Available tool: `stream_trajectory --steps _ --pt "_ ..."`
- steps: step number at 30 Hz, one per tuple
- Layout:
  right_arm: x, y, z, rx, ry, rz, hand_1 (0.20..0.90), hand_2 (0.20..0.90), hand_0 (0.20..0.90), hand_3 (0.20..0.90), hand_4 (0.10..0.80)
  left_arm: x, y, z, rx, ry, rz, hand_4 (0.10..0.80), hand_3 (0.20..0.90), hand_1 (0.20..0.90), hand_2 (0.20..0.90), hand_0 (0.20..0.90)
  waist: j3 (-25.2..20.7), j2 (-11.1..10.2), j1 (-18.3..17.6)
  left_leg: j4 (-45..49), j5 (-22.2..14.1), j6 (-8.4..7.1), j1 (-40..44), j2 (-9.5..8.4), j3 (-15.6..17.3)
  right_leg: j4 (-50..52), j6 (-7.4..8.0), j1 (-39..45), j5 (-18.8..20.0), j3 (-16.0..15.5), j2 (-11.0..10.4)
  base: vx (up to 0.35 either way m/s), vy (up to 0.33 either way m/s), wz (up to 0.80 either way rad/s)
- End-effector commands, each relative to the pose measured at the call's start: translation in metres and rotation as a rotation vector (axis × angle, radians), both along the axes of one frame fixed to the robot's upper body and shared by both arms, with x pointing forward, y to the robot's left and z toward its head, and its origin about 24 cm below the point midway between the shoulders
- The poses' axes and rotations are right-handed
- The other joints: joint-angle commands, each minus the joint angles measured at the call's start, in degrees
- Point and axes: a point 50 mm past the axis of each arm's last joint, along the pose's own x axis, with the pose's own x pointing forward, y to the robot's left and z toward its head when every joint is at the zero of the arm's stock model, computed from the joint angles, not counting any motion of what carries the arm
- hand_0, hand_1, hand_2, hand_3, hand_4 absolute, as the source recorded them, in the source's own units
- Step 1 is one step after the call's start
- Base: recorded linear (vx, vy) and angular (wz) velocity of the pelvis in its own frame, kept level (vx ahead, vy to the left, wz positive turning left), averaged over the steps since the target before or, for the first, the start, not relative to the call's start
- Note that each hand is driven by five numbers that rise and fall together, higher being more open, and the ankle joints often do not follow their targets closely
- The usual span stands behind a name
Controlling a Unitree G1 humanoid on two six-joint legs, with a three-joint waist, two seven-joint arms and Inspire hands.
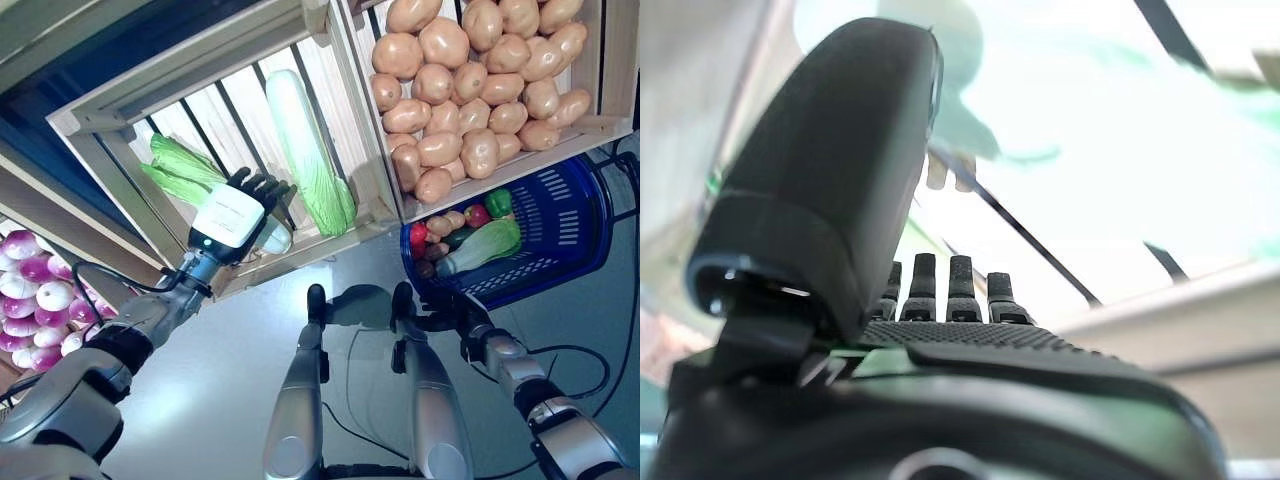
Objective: Put vegetables into the basket
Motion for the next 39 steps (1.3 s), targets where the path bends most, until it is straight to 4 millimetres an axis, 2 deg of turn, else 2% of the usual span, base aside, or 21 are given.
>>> stream_trajectory --steps 1,4,10,18,21,25,29,39 --pt "0.000 -0.005 0.007 -0.001 -0.017 0.013 0.900 0.900 0.900 0.900 0.800 0.007 0.016 0.029 -0.074 -0.074 0.104 0.800 0.900 0.900 0.900 0.900 0.2 -1.8 -0.8 4.2 -0.1 0.59 -5.1 -4.25 0.2 -2.9 0.15 3.2 1.2 0.7 0.3 0.000 0.000 0.00" --pt "0.005 -0.008 0.013 -0.009 -0.027 0.004 0.900 0.900 0.900 0.900 0.800 0.009 0.014 0.017 -0.102 0.051 0.133 0.800 0.900 0.900 0.900 0.900 0.2 -1.6 -0.9 4.2 0.0 0.56 -5.8 -4.35 0.3 -2.6 0.34 2.3 1.3 0.5 0.1 0.000 0.000 0.00" --pt "0.009 -0.011 0.020 -0.019 -0.043 0.017 0.900 0.900 0.900 0.900 0.800 0.009 0.010 0.004 -0.142 0.229 0.168 0.800 0.900 0.900 0.900 0.900 0.2 -1.5 -1.1 4.1 0.0 0.55 -6.3 -4.23 0.4 -2.6 0.57 1.7 1.3 0.4 0.1 0.000 0.000 0.00" --pt "0.006 -0.023 0.020 -0.023 -0.035 -0.010 0.900 0.900 0.900 0.900 0.800 0.004 0.027 -0.007 -0.149 0.312 0.295 0.800 0.900 0.900 0.900 0.900 0.2 -0.9 -0.9 5.1 -0.3 0.62 -7.2 -4.43 0.2 -2.0 0.76 1.0 1.2 0.2 -0.2 0.000 0.000 0.00" --pt "0.006 -0.022 0.020 -0.021 -0.038 -0.007 0.900 0.900 0.900 0.900 0.800 0.002 0.032 -0.006 -0.137 0.245 0.326 0.800 0.900 0.900 0.900 0.900 0.2 -0.9 -0.7 5.2 -0.3 0.66 -7.5 -4.54 0.1 -2.0 0.78 0.8 1.2 0.0 -0.4 0.000 0.000 0.00" --pt "0.007 -0.020 0.021 -0.008 -0.047 -0.010 0.900 0.900 0.900 0.900 0.800 0.001 0.041 0.002 -0.157 0.063 0.361 0.800 0.900 0.900 0.900 0.900 0.2 -0.9 -0.3 5.5 -0.3 0.73 -8.1 -4.70 0.0 -1.7 0.62 0.3 1.1 -0.1 -0.4 0.000 0.000 0.00" --pt "0.009 -0.015 0.023 0.010 -0.070 -0.005 0.900 0.900 0.900 0.900 0.800 0.000 0.037 0.005 -0.208 -0.147 0.329 0.800 0.900 0.900 0.900 0.900 0.2 -1.6 -0.1 6.5 -0.4 0.70 -9.6 -4.81 -0.5 -0.6 0.49 -1.1 0.9 -0.4 -0.3 -0.007 -0.001 0.05" --pt "0.011 0.010 0.029 0.097 -0.133 0.013 0.900 0.900 0.900 0.900 0.800 0.005 0.029 0.002 -0.262 -0.333 0.358 0.800 0.900 0.900 0.900 0.900 0.2 -4.8 -1.0 6.9 -0.2 0.90 -12.0 -4.28 -1.6 1.6 0.30 -4.7 0.6 0.0 1.1 -0.013 -0.017 0.07"
